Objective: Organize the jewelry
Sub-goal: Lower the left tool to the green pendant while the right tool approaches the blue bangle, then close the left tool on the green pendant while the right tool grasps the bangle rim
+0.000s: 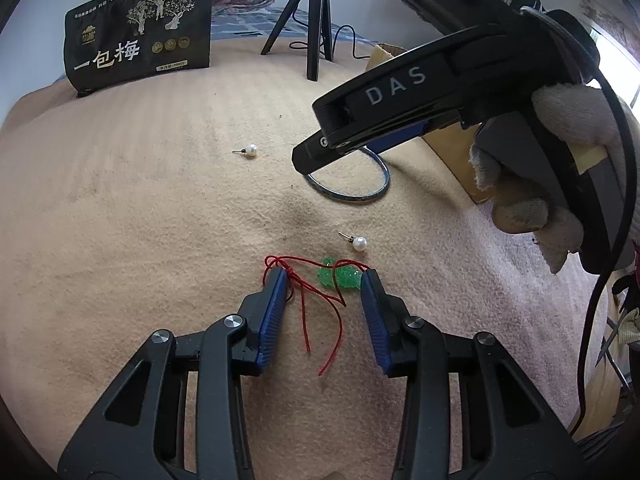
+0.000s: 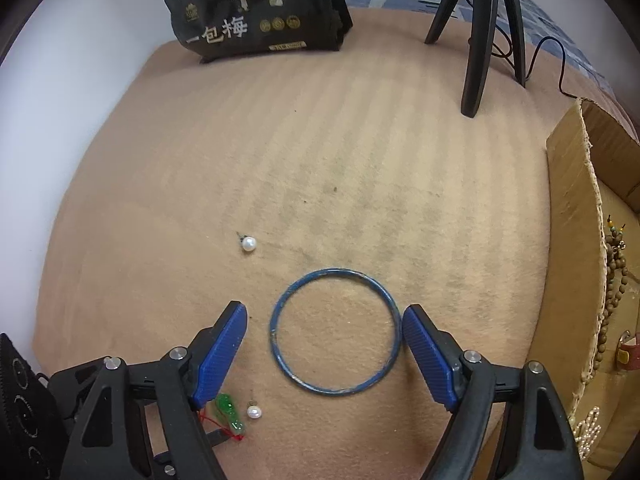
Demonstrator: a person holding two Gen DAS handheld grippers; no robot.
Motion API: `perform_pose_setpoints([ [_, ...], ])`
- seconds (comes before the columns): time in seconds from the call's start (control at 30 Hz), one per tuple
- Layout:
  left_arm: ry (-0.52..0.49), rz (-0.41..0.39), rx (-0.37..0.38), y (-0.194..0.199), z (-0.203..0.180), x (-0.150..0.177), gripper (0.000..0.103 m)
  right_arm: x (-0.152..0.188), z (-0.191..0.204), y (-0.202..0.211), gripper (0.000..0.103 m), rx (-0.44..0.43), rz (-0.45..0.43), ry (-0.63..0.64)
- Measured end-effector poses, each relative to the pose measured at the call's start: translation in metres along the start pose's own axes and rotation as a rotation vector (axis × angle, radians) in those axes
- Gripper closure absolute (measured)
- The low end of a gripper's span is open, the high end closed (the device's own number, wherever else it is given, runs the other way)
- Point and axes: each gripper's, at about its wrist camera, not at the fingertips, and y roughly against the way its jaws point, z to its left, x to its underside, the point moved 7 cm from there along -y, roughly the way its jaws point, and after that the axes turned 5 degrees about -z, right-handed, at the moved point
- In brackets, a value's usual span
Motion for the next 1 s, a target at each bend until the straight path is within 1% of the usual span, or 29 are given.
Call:
perform_pose_setpoints([
  [0.17, -0.011, 0.002, -0.01, -0.001, 0.0, 0.0, 0.064, -0.003, 0.001, -0.006, 0.021, 0.002, 0.017, -0.004],
  [0.27, -0.015, 0.006, -0.028, -0.003, 0.001, -0.001, 0.069, -0.006, 0.003, -0.011, 0.021, 0.012, 0.027, 0.0],
  [0.43, -0.024, 0.006, -0.035, -0.002, 0.002, 0.0, 0.071, -0.006, 0.007, -0.017, 0.022, 0.046, 0.041, 0.034],
  [0.57, -0.031, 0.003, -0.001, 0.003, -0.003, 0.002, 0.071, -0.005, 0.011, -0.019, 0.022, 0.056, 0.046, 0.046],
  [0.6, -0.04, 0.004, -0.008, 0.004, -0.004, 0.002, 0.07, -0.005, 0.011, -0.02, 0.022, 0.055, 0.046, 0.045],
  [0.63, -0.046, 0.006, -0.012, 0.004, -0.005, 0.002, 0.067, -0.005, 0.012, -0.02, 0.022, 0.053, 0.046, 0.042],
  [0.67, -0.052, 0.002, -0.02, 0.004, -0.006, 0.002, 0.056, -0.005, 0.013, -0.02, 0.022, 0.053, 0.045, 0.039],
  [0.7, -0.056, -0.007, -0.032, 0.004, -0.006, 0.001, 0.051, -0.004, 0.014, -0.019, 0.023, 0.054, 0.043, 0.034],
  [0.83, -0.063, -0.004, -0.067, -0.002, -0.009, -0.001, 0.05, -0.002, 0.018, -0.019, 0.024, 0.07, 0.039, 0.028],
  [1.0, -0.121, 0.007, -0.126, -0.014, -0.013, 0.001, 0.05, -0.002, 0.019, -0.021, 0.024, 0.078, 0.041, 0.032],
])
